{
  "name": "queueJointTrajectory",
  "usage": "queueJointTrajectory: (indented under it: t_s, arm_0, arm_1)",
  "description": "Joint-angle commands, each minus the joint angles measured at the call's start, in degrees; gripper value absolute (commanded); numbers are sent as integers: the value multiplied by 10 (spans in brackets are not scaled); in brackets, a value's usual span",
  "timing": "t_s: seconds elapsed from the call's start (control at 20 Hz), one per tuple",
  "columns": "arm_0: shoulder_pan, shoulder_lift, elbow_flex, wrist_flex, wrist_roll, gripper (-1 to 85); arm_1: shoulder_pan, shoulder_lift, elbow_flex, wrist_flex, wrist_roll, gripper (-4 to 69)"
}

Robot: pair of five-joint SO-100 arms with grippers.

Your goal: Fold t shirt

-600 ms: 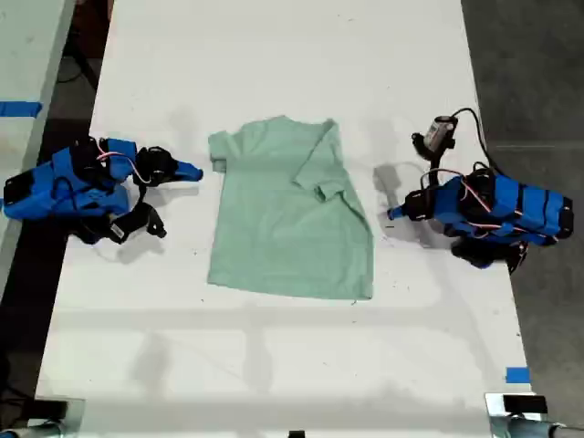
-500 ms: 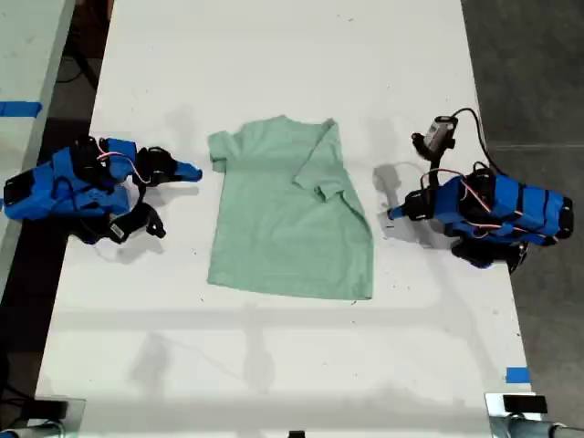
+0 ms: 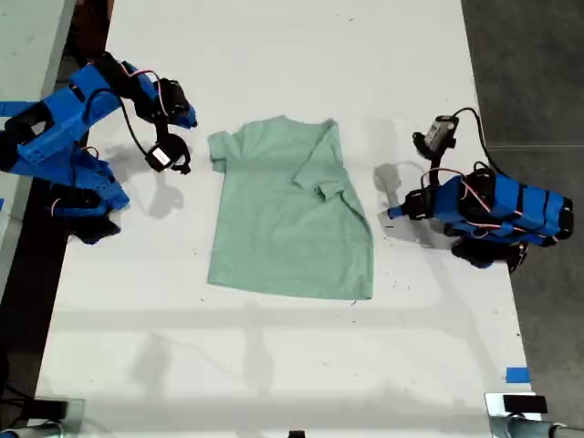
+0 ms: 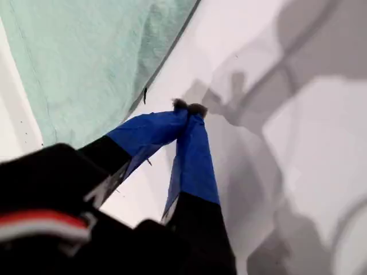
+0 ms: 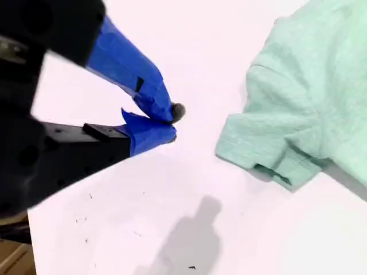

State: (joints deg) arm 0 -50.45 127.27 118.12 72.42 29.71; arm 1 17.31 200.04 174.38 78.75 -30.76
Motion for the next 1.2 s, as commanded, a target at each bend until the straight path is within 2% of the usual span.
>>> queueJointTrajectory:
  t_s: [0.0, 0.1, 0.2, 0.35, 0.55, 0.75, 0.9, 1.05, 1.15]
  arm_0:
    - [-39, -71, -51, -29, 63, 26]
    - [-51, -129, -53, -50, 104, 81]
    - [-49, -158, -53, -62, 108, 179]
    - [-18, -185, -61, -82, 119, 213]
    - [-18, -299, -86, -105, 149, 202]
    - [-2, -397, -98, -122, 136, 173]
    - [-18, -428, -99, -122, 114, 20]
    - [-18, -417, -99, -98, 100, -3]
    - [-33, -403, -98, -60, 83, -3]
  arm_1:
    - [2, 7, 25, 3, 0, -21]
    - [3, 7, 25, 3, 0, -21]
    - [1, 7, 25, 3, -1, -21]
    - [1, 7, 25, 3, 0, -21]
    - [-3, 7, 25, 3, 7, -21]
    - [-2, 6, 25, 4, 8, -21]
    - [-4, 6, 25, 4, 10, -21]
    - [-4, 6, 25, 4, 10, -21]
    - [-2, 6, 25, 4, 8, -21]
